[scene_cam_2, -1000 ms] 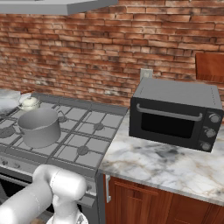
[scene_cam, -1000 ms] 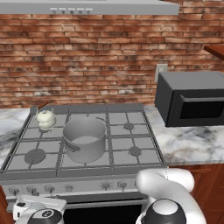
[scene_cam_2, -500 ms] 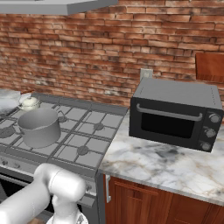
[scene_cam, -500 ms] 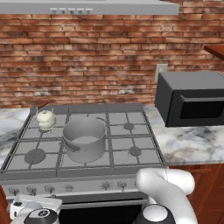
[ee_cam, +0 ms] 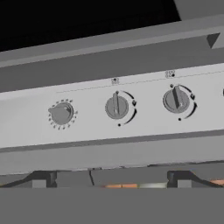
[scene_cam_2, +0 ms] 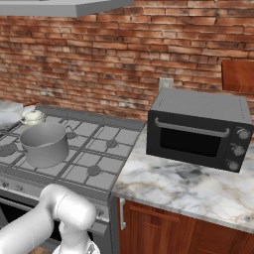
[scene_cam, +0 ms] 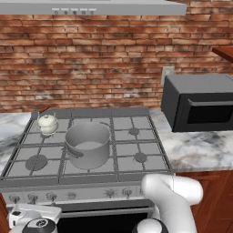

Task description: Pick the kettle from the cabinet and place it on a stove burner. Then pick the pot from the counter and place it on another stove burner. Finally, turn both burners on.

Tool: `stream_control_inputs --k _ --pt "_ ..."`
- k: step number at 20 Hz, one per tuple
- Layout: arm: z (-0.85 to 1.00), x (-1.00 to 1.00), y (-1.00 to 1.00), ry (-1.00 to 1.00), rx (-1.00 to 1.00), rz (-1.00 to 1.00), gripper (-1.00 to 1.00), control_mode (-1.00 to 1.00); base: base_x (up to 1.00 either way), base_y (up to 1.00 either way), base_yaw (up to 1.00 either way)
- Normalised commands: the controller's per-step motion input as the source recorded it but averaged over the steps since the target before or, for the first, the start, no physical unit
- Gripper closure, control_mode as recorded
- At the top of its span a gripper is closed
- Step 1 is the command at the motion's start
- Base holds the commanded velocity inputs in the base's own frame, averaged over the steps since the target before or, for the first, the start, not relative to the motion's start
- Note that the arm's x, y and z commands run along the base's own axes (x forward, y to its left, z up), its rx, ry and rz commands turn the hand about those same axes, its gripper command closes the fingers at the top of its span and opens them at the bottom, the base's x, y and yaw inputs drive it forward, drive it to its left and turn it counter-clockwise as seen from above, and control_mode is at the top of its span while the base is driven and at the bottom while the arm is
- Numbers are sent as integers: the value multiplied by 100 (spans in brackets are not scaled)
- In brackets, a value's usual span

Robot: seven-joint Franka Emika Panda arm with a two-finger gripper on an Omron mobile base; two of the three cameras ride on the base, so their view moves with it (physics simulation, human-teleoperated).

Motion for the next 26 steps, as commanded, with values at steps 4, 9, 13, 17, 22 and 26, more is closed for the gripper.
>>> stream_control_inputs --k 4,9,13,17,22,26 --pt "-22 22 17 -1 -3 0 -100 -100 0 0 0" --pt "-24 19 22 0 -4 0 -100 -100 0 0 0" --pt "-23 14 26 0 -4 0 -100 -100 0 0 0" --pt "-15 9 25 -1 -1 0 -100 -100 0 0 0" --pt "-13 11 17 -2 0 0 -100 -100 0 0 0" --pt "-18 14 13 -2 0 0 -100 -100 0 0 0"
